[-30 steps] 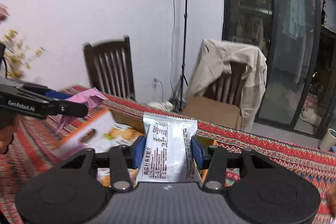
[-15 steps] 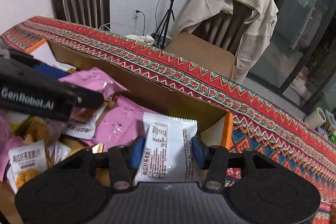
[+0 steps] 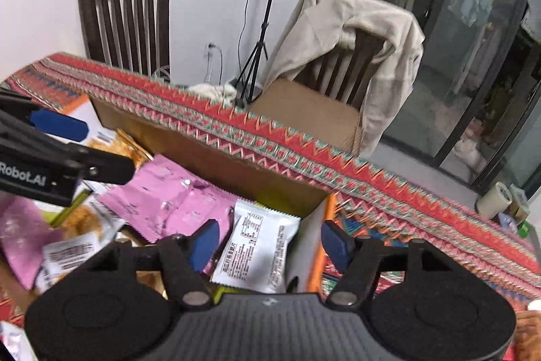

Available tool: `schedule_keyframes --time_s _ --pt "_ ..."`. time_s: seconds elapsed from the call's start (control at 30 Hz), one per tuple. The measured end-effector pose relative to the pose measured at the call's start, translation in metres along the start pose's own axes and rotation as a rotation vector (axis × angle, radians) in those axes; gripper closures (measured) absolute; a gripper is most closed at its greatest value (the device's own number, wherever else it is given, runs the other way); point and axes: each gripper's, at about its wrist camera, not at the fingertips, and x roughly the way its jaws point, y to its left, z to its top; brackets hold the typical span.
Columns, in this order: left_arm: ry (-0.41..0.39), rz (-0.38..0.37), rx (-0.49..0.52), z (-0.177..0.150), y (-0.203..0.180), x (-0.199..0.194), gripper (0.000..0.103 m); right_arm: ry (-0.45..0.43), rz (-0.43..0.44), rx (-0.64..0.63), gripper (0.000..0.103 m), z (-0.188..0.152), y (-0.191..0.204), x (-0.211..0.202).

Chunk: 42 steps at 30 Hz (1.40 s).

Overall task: Organize snacks
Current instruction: 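Open both tools to release the packets and withdraw from the box, then grasp a white packet with the left tool while the right tool grasps a silver-blue bar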

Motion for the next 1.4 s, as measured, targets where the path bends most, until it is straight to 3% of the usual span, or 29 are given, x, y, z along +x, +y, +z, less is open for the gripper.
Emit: schedule_keyframes --time_s 0.13,0.23,0.43,0.73,0.93,1.07,1.4 --pt "-0.061 0.003 0.035 -0.003 -0.009 -0.055 0.015 -0.054 -0.017 -0.005 0.031 0.002 0.002 -0.049" --pt "-0.115 -0.002 0.056 -0.012 -0.017 -0.101 0.004 -0.098 -0.027 -0.012 0.028 0.0 0.005 -0.089" --pt "-0.232 -0.027 0.098 -0.053 -0.028 -0.191 0.0 -0.193 -0.047 -0.039 0.02 -0.018 0.015 -0.174" --pt "-0.379 -0.048 0.125 -0.137 -0.03 -0.293 0.0 -0.338 -0.047 -0.049 0.011 -0.09 0.027 -0.289" --pt "-0.452 -0.04 0.084 -0.205 -0.019 -0.323 0.0 -0.42 -0.047 -0.047 0.007 -0.154 0.043 -0.333" --pt "-0.416 -0.041 0.012 -0.249 -0.008 -0.315 0.0 -0.435 -0.009 -0.012 0.007 -0.204 0.055 -0.336" --pt "-0.163 0.033 -0.178 -0.319 0.034 -0.25 0.0 -0.345 0.049 0.121 0.007 -0.3 0.072 -0.293"
